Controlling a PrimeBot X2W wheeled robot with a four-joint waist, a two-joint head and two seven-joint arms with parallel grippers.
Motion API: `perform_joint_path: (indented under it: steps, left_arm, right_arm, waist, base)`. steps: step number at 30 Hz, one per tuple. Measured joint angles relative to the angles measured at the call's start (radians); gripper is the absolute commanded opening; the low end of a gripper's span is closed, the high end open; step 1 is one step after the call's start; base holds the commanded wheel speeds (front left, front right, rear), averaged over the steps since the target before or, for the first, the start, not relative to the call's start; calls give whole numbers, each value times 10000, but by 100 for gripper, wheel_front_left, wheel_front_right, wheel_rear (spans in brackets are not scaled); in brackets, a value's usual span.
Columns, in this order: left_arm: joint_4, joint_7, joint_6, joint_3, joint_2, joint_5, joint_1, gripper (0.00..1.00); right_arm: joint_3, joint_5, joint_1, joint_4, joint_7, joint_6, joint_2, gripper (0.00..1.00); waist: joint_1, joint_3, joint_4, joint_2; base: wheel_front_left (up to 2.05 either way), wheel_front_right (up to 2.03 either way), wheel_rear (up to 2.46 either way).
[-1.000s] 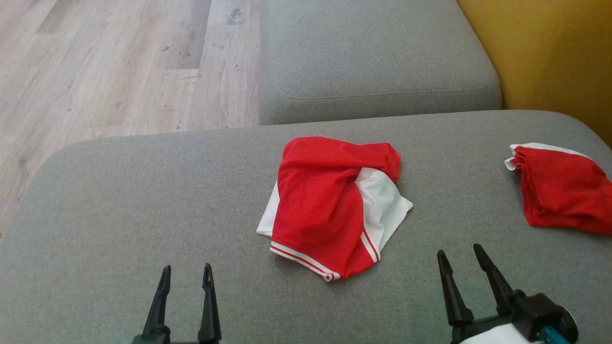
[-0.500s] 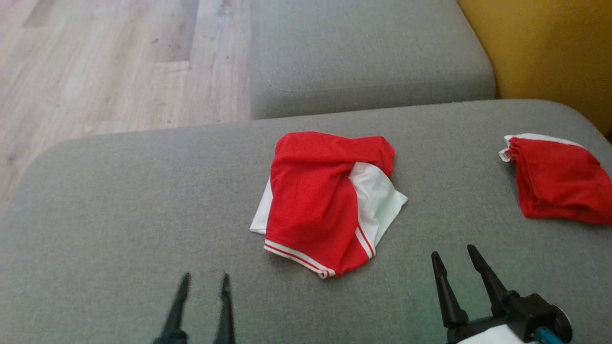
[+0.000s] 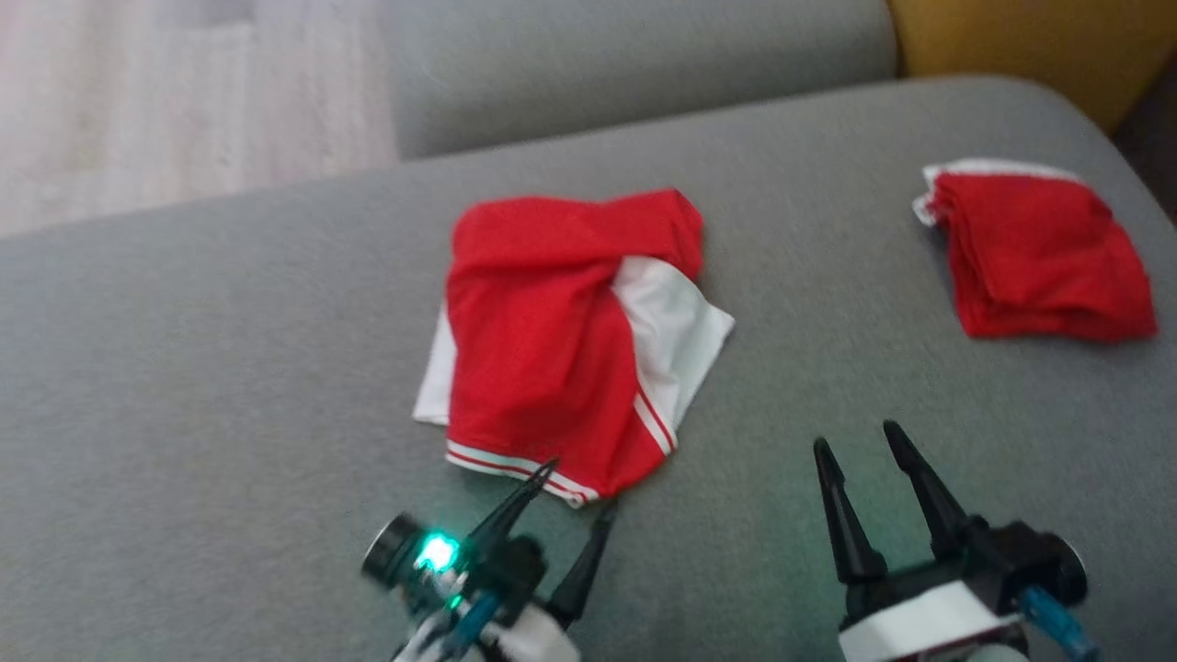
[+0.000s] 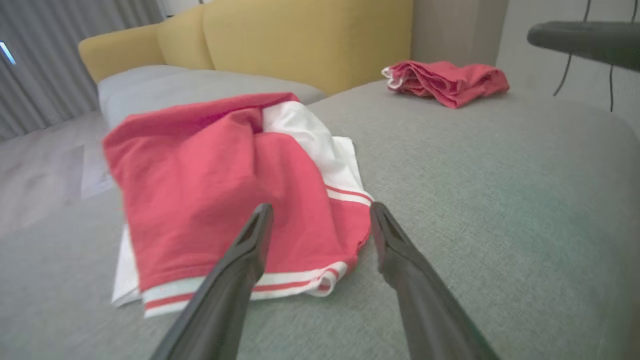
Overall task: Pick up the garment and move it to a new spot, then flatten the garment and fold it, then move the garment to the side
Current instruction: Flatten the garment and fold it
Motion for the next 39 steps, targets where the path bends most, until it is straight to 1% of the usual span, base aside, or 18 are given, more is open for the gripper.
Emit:
perform_joint_path:
  steps: [3, 6, 8, 11, 12, 13, 14, 15, 17, 22, 26, 28, 31, 35, 39]
  left_arm:
    - [631, 213, -230, -719, -6, -19, -905, 100]
    - [1218, 309, -257, -1254, -23, -198, -1592, 100]
    - [1707, 395, 17, -1490, -50, -188, -1986, 100]
    - [2464, 570, 215, -1812, -54, -211, -2531, 100]
    - [2706, 671, 291, -1896, -58, -301, -2681, 91]
    - [2970, 742, 345, -2000, -56, -359, -2823, 44]
    - [3170, 744, 408, -2046, -63, -414, -2934, 10]
    - [3304, 746, 485, -2059, -77, -520, -3037, 0]
    - [3404, 744, 545, -2084, -88, -660, -3140, 0]
    - [3572, 493, 481, -2431, -84, -1298, -3312, 0]
    - [3087, 284, 73, -2723, -84, -1877, -3614, 0]
    - [2631, 288, -203, -2681, -81, -2493, -4042, 0]
    - [2013, 353, -456, -2635, -84, -2984, -5166, 0]
    - [1507, 662, -744, -2313, -125, -3365, -7261, 0]
    - [1465, 711, -786, -1501, -102, -3488, -9385, 0]
  right_arm:
    - [105, 0, -346, -23, 2, 0, -2, 100]
    - [144, 2, -654, -35, 0, 0, -2, 100]
    - [171, 13, -744, -35, 2, 0, -2, 100]
    - [174, 13, -768, -36, 2, 0, -6, 100]
    - [178, 13, -775, -36, 2, 0, -15, 100]
    - [182, 13, -790, -36, 2, 0, -21, 100]
    - [180, 13, -817, -36, 2, 0, -25, 100]
    - [176, 13, -852, -36, 2, 0, -33, 100]
    - [169, 13, -891, -36, 2, 0, -38, 100]
    - [123, 13, -953, -31, 2, 0, -44, 100]
    - [33, 13, -931, -27, 2, 0, -44, 100]
    - [33, 13, -910, -27, 0, 0, -42, 100]
    - [46, 17, -872, -19, 2, 0, -40, 100]
    - [71, 180, -656, 21, 2, 0, -33, 100]
    - [61, 180, -606, 79, 0, 0, -19, 100]
  waist:
    - [2, 404, -321, 0]
    - [1, 747, -683, 0]
    - [1, 947, -923, 0]
    - [1, 1225, -1231, 0]
    - [1, 1301, -1321, 0]
    - [1, 1365, -1404, 0]
    - [0, 1418, -1480, 0]
    - [0, 1456, -1544, 0]
    - [0, 1484, -1600, 0]
    - [-2, 1342, -1680, 0]
    - [-2, 1063, -1617, 0]
    - [-2, 893, -1574, 0]
    - [-2, 631, -1500, 0]
    - [-3, 345, -1386, 0]
    - [-2, 129, -1311, 0]
  base:
    - [0, 0, 0]
    - [0, 0, 0]
    - [0, 0, 0]
    - [0, 0, 0]
    - [0, 0, 0]
    - [0, 0, 0]
    - [0, 0, 0]
    - [0, 0, 0]
    - [0, 0, 0]
    - [0, 0, 0]
    - [0, 0, 0]
    - [0, 0, 0]
    - [0, 0, 0]
    - [0, 0, 0]
    - [0, 0, 0]
